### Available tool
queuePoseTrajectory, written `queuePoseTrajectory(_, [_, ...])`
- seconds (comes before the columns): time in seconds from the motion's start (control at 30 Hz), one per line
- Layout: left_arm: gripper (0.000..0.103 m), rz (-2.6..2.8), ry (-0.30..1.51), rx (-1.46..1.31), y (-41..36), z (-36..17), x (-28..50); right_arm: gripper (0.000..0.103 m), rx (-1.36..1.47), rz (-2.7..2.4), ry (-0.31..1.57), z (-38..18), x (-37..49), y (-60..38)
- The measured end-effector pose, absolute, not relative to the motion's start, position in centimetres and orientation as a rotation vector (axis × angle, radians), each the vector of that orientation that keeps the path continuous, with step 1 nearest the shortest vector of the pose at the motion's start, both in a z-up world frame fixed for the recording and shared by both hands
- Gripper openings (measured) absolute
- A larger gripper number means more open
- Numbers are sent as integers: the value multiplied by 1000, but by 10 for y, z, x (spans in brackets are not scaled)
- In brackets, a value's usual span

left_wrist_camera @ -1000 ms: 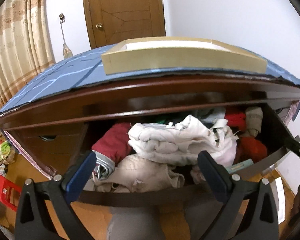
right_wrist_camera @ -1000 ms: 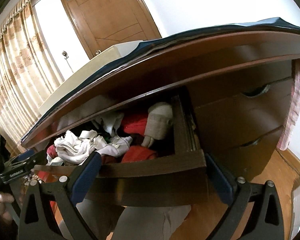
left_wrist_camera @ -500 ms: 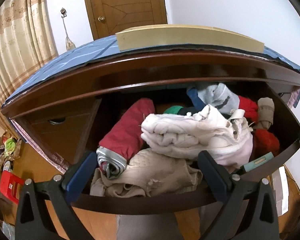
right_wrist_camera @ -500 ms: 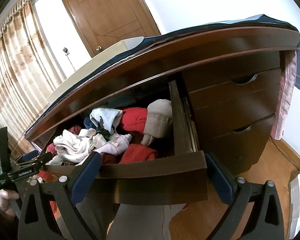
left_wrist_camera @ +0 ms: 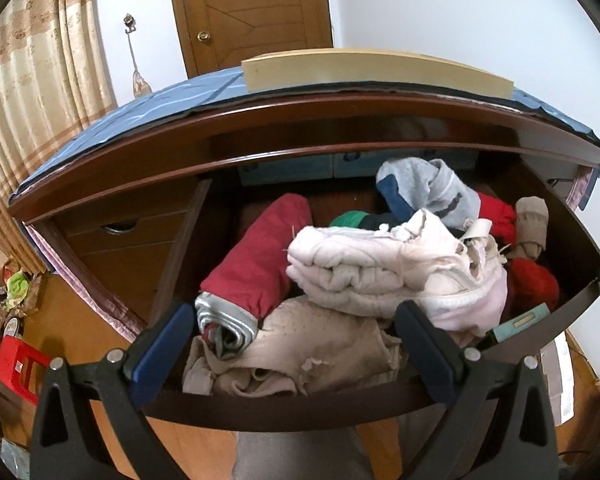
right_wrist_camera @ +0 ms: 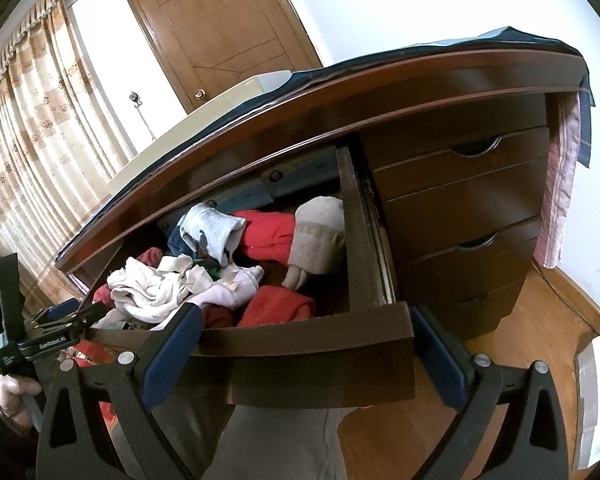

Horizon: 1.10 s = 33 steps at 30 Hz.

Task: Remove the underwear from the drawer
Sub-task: 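Move both tools over the open drawer of clothes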

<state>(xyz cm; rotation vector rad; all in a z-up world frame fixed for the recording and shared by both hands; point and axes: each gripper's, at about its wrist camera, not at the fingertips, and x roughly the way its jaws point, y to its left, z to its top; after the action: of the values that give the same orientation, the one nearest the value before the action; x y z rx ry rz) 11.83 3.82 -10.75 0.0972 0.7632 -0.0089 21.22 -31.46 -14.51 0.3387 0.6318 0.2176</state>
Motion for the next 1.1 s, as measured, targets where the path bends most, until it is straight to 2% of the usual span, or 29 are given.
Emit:
queuePoseTrajectory(0.83, [103,20,789,71,37,-114,107,102,323,212,655,-144,204,-316])
queuePoseTrajectory(1.1, [103,10,796,52,38,-113,110,101,226,189,664,-137,193,-308])
